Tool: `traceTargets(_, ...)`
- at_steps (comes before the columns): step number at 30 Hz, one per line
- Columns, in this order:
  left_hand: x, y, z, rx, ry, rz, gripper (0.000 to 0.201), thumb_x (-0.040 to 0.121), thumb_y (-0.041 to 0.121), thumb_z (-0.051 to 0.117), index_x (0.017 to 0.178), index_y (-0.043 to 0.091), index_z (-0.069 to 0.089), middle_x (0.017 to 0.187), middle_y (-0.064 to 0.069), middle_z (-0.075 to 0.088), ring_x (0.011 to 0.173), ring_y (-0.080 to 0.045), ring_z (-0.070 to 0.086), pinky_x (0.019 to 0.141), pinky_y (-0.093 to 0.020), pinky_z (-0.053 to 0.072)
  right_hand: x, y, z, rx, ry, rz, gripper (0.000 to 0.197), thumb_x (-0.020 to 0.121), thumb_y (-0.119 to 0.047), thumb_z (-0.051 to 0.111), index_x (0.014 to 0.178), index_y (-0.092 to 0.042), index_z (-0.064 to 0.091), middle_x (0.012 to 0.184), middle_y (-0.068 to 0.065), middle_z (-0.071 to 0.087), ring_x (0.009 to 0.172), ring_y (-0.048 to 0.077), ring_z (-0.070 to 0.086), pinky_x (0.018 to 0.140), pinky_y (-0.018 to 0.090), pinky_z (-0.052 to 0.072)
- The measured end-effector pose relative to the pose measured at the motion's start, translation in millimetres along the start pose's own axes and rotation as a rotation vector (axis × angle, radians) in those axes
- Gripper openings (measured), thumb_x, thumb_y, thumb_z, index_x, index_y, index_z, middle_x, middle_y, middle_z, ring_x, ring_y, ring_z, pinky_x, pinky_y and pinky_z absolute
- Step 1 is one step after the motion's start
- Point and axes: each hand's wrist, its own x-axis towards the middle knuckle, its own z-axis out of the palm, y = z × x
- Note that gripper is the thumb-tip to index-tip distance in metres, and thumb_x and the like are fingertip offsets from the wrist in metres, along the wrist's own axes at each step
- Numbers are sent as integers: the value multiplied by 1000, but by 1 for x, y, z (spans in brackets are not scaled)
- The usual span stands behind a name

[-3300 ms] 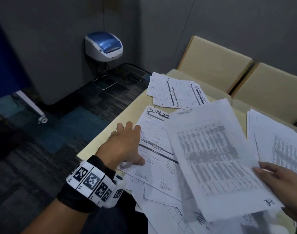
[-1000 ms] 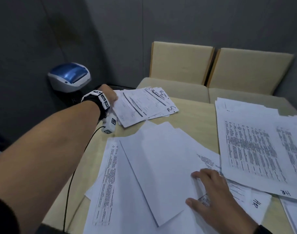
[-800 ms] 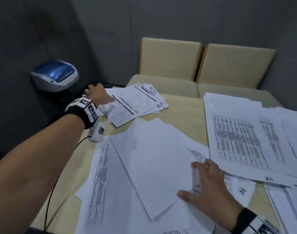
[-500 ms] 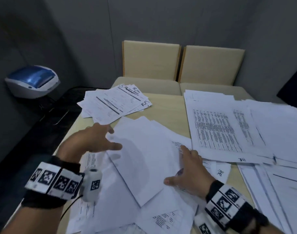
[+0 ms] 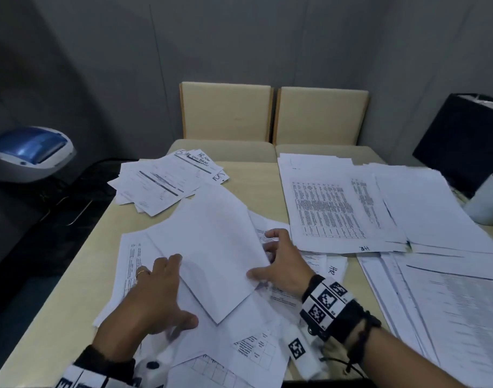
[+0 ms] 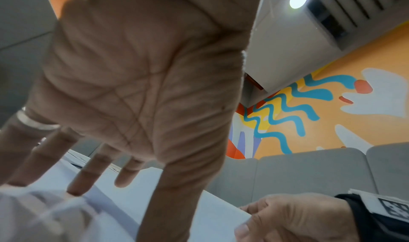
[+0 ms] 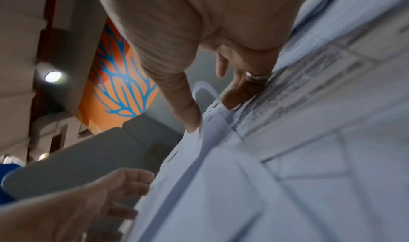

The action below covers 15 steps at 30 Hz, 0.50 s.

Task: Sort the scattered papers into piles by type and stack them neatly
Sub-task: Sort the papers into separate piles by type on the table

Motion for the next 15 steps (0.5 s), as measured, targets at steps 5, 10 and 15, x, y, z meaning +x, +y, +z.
traceTargets(5,10,-6,6,-15,14,23,131,70,59,84,159,26,-6,164,6,18,145,-39,24,107,-44,38,6,-5,-6,292,22,76,65,74,6,86,128,-10,55,113,18,72,74,22,70,48,28,55)
traceTargets(10,27,-20,16,35,43,82,145,44,80,71,154,31,-10,163,15,20,140,-31,42,108,-43,37,9,-6,-6,382,33,9,56,70,10,80,116,-15,59,116,12,63,85,24,65,65,33,60)
traceTargets(15,23,-12,13,72,101,132,141,53,81,68,158,20,-5,165,9,16,145,-20,42,108,-36,31,5,-23,-23,491,142,-15,74,76,9,83,130,-22,44,100,14,65,79,27,69,74,40,62)
